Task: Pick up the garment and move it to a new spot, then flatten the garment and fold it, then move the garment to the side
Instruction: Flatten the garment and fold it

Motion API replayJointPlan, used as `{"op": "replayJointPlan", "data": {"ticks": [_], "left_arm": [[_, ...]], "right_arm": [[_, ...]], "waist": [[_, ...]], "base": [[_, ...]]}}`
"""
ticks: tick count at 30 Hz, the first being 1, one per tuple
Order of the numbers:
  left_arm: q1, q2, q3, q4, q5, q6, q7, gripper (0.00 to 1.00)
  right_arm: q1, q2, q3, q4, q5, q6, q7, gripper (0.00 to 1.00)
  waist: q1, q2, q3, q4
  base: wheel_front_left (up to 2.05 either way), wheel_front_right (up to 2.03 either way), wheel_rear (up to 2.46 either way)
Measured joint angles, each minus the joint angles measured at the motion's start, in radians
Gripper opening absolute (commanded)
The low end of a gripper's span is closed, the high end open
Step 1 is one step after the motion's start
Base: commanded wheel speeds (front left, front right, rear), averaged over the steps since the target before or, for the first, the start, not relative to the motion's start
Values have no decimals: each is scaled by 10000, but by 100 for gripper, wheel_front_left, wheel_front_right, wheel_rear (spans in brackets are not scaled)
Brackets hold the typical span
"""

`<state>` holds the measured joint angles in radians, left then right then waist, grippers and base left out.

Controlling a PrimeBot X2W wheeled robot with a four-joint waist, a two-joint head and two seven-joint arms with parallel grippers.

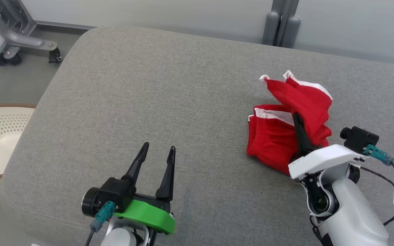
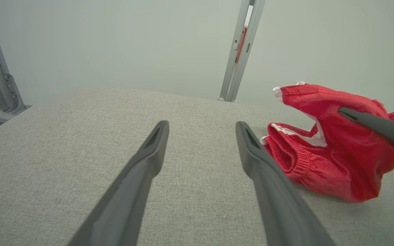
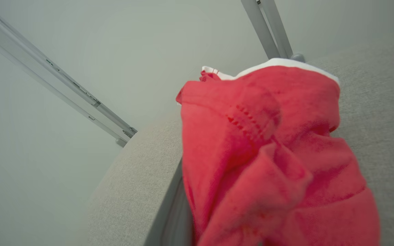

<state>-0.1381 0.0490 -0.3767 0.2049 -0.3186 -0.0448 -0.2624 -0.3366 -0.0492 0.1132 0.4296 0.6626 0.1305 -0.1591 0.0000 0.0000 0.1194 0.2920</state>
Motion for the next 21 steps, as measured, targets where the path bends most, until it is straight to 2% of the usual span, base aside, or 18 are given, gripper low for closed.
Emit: {"op": "replayJointPlan", "data": {"ticks": [9,10,11,21], "left_arm": [[5,0,-75,46,-42,10,-2,100],[7,0,-75,42,-54,12,-2,100],[7,0,-90,38,-65,13,0,100],[47,0,-127,38,-161,21,-2,100]], "right_arm": [[44,4,784,456,-40,0,374,0],[44,4,842,508,-79,0,389,20],[43,4,895,539,-184,0,385,100],[49,6,2000,736,-61,0,897,100]], "waist": [[0,0,-30,306],[0,0,-31,339],[0,0,-28,380],[0,0,-6,681]], "base": [[0,0,0],[0,0,0],[0,0,0],[0,0,0]]}}
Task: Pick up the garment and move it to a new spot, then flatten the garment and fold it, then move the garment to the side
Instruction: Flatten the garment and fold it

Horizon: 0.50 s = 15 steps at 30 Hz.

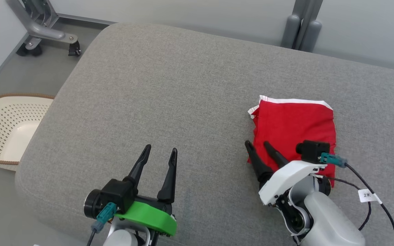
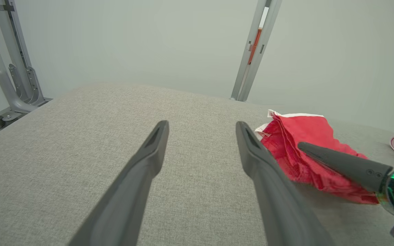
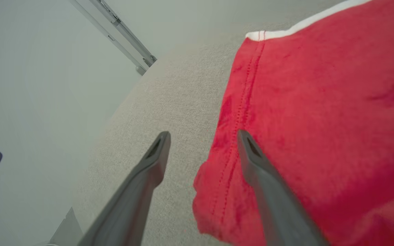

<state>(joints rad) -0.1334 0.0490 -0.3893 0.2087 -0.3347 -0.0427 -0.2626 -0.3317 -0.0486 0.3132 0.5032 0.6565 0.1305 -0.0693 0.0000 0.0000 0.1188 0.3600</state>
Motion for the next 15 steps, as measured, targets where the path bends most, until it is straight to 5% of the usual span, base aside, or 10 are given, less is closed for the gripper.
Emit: {"op": "replayJointPlan", "data": {"ticks": [8,15], "left_arm": [[15,0,13,-8,-6,29,2,100],[38,0,173,2,46,13,2,100]], "right_arm": [[25,-19,859,779,-117,0,957,100],[11,-188,1313,146,59,0,464,100]], "waist": [[0,0,24,-44],[0,0,-5,-383]], "base": [[0,0,0],[0,0,0]]}}
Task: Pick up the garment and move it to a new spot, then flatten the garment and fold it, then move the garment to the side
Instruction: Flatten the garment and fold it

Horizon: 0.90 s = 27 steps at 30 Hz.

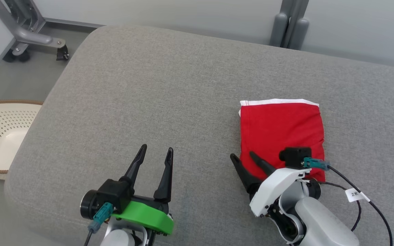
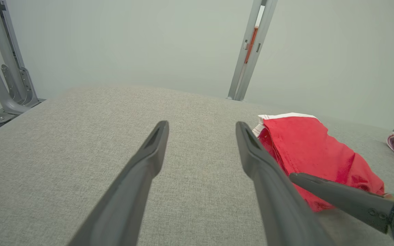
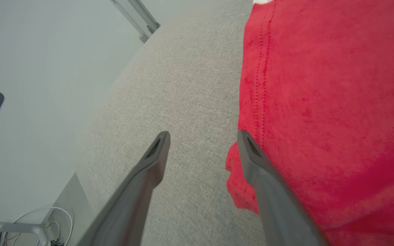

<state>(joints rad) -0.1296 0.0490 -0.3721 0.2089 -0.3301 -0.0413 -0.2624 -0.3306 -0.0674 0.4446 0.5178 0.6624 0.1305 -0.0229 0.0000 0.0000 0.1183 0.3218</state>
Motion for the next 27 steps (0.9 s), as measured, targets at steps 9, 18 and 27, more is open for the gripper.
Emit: {"op": "replayJointPlan", "data": {"ticks": [9,18,27], "left_arm": [[-3,0,453,-581,142,-42,0,100],[-168,0,840,-1375,301,-23,-2,100],[-199,0,1001,-1381,527,19,-2,100]], "right_arm": [[-5,-1181,-1233,-1287,-2144,10,-1440,100],[867,-708,-3367,-2617,-4993,4,-2215,100],[1495,-205,-4178,-3609,-6533,10,-2387,100]], "waist": [[0,0,-109,-805],[0,0,41,-1652],[0,0,282,-2379]], "base": [[0,0,0],[0,0,0],[0,0,0]]}}
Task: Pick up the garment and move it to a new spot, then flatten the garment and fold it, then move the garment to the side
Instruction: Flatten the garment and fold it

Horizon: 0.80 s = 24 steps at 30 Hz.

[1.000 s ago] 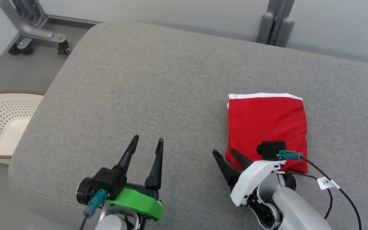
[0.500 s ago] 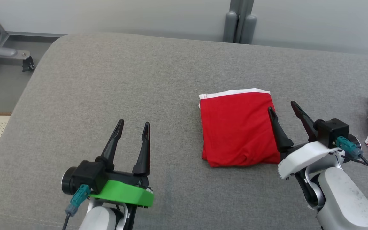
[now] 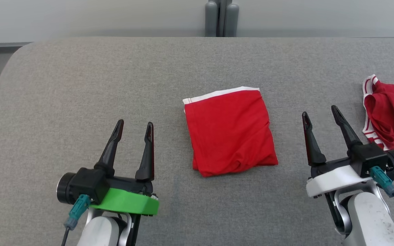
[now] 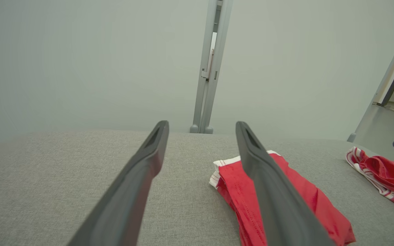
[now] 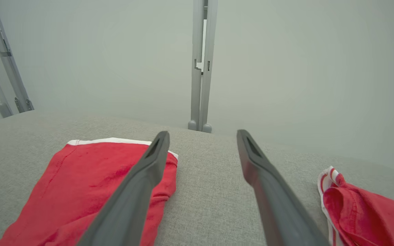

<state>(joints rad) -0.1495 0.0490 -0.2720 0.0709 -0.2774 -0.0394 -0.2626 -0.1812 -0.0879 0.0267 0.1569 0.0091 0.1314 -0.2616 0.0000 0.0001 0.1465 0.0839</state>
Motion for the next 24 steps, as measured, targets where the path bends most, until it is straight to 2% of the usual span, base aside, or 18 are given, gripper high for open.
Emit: {"op": "replayJointPlan", "data": {"ticks": [7,15,16,17,18,24], "left_arm": [[41,0,2,73,305,-40,0,100],[43,0,-128,100,316,-130,0,100],[37,0,-159,96,314,-132,0,100],[31,0,-199,90,311,-136,0,100],[18,0,-230,86,301,-138,0,100],[-237,0,-535,50,222,-148,0,100]], "right_arm": [[358,240,-90,-309,-128,0,-2,100],[365,324,-27,-217,-92,0,-2,100],[362,336,17,-174,-75,0,-2,84],[334,359,25,-159,-59,0,-2,20],[288,343,56,-150,-48,0,-2,0],[-382,75,491,109,-134,0,-8,0]], "waist": [[0,0,117,-287],[0,0,201,-185],[0,0,233,-154],[0,0,276,-121],[0,0,325,-80],[0,0,732,299]], "base": [[0,0,0],[0,0,0],[0,0,0],[0,0,0],[0,0,0],[0,0,0]]}}
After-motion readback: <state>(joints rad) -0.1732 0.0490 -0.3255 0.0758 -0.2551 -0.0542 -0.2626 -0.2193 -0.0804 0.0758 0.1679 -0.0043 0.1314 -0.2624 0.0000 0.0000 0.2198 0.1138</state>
